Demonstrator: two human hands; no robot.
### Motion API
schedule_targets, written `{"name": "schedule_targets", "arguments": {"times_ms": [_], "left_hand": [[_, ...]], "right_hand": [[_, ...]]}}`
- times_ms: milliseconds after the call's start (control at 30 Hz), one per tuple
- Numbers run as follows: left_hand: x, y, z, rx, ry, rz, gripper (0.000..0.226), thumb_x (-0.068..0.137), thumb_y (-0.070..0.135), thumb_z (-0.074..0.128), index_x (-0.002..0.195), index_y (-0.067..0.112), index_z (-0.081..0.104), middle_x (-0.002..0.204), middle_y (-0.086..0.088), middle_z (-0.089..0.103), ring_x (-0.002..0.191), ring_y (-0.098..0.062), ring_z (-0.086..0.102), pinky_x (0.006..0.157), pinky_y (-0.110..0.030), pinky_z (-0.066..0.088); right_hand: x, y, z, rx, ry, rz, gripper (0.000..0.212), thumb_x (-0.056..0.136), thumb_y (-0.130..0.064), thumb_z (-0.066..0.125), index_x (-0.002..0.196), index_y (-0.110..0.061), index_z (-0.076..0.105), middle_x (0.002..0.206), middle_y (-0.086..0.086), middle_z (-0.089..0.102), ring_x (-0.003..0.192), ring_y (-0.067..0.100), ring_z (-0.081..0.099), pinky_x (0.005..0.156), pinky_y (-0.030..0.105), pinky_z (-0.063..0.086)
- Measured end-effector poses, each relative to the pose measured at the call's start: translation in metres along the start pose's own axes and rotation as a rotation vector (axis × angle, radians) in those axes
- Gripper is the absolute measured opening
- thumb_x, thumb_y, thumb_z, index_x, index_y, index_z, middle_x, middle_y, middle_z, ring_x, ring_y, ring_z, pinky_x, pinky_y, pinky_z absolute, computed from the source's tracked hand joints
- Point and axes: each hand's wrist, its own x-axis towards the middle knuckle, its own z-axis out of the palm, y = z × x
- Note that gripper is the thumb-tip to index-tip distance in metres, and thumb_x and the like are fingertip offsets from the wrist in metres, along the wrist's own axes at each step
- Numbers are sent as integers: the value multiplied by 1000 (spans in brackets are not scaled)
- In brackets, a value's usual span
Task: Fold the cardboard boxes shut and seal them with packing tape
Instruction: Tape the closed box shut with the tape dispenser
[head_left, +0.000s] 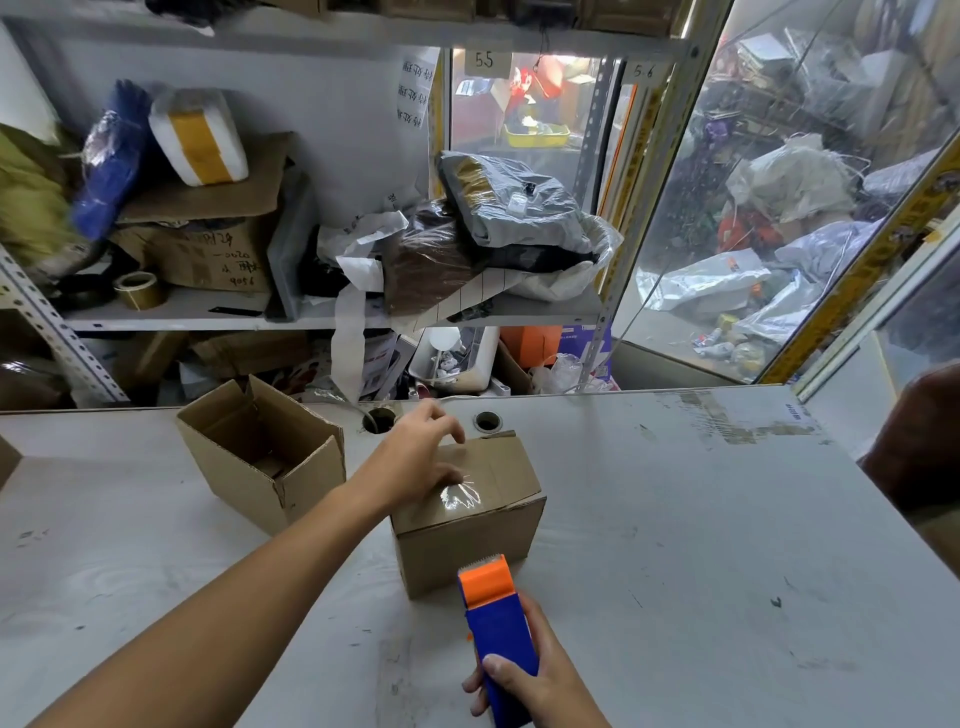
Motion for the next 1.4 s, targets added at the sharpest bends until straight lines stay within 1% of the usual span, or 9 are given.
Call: {"name": "schedule_targets", "arguments": {"times_ms": [167, 267, 333, 433, 600, 767, 1000, 1267, 1400], "left_hand": [[-14, -3, 8, 168, 157, 233, 7, 88, 31, 70, 88, 24, 69, 100, 3, 63, 94, -20, 55, 78, -42, 52], [-28, -3, 15, 191, 96, 238, 35, 91, 52, 48, 98, 25, 70, 115, 5, 66, 110, -18, 57, 91, -48, 52], [-37, -5, 22, 267, -37, 190, 56, 86, 71, 44, 118, 27, 59, 145, 4, 50, 141, -23, 38, 113, -62, 34], [-42, -2, 28, 352, -86, 150, 69, 82, 75, 49, 131, 27, 48, 160, 3, 30, 153, -29, 17, 118, -70, 12], [-39, -6, 36, 423, -12, 199, 58, 87, 63, 60, 129, 24, 50, 154, -2, 41, 147, -35, 30, 112, -65, 27], [-39, -11, 38, 424, 14, 234, 53, 90, 61, 55, 128, 25, 50, 155, -2, 42, 147, -36, 31, 111, -64, 30], [-42, -12, 37, 394, 21, 235, 51, 91, 62, 51, 128, 27, 50, 155, 1, 41, 147, -33, 30, 111, -58, 30], [-42, -13, 31, 354, 36, 237, 48, 90, 63, 49, 121, 27, 51, 154, 1, 42, 145, -30, 31, 107, -54, 34], [-40, -11, 29, 400, 20, 234, 56, 89, 66, 39, 126, 26, 50, 154, 1, 41, 145, -31, 31, 107, -58, 34]], "right_hand": [[6, 0, 1, 23, 4, -17, 72, 86, -14, 73, 143, -25, 31, 103, 22, 72, 84, 40, 71, 84, 45, 60], [8, 1, 0, 29, -10, -3, 74, 84, -16, 74, 142, -28, 29, 105, 24, 71, 82, 37, 71, 81, 40, 60], [10, 4, -2, 26, -5, 1, 74, 84, -16, 74, 140, -30, 29, 105, 24, 71, 81, 37, 71, 81, 39, 60], [14, 5, -2, 10, -16, -1, 73, 84, -20, 74, 139, -32, 28, 102, 24, 72, 79, 37, 70, 82, 43, 60], [24, -3, 4, -24, 48, 39, 83, 72, -44, 81, 137, -32, 32, 111, 16, 67, 76, 30, 71, 71, 42, 62], [20, 1, 1, -95, 64, 78, 63, 87, -35, 72, 137, -33, 33, 112, 12, 66, 76, 25, 73, 74, 42, 63], [12, -1, 2, -183, 100, 72, 110, 38, -84, 76, 129, -33, 41, 116, -4, 68, 102, 16, 69, 87, 26, 58], [-7, 7, 2, -218, 98, 89, 116, 31, -84, 77, 127, -26, 47, 115, -2, 70, 102, 10, 68, 75, 11, 52], [-15, 5, 5, -220, 133, 175, 82, 56, -58, 84, 122, -20, 52, 108, 4, 70, 86, 7, 71, 71, 12, 53]]}}
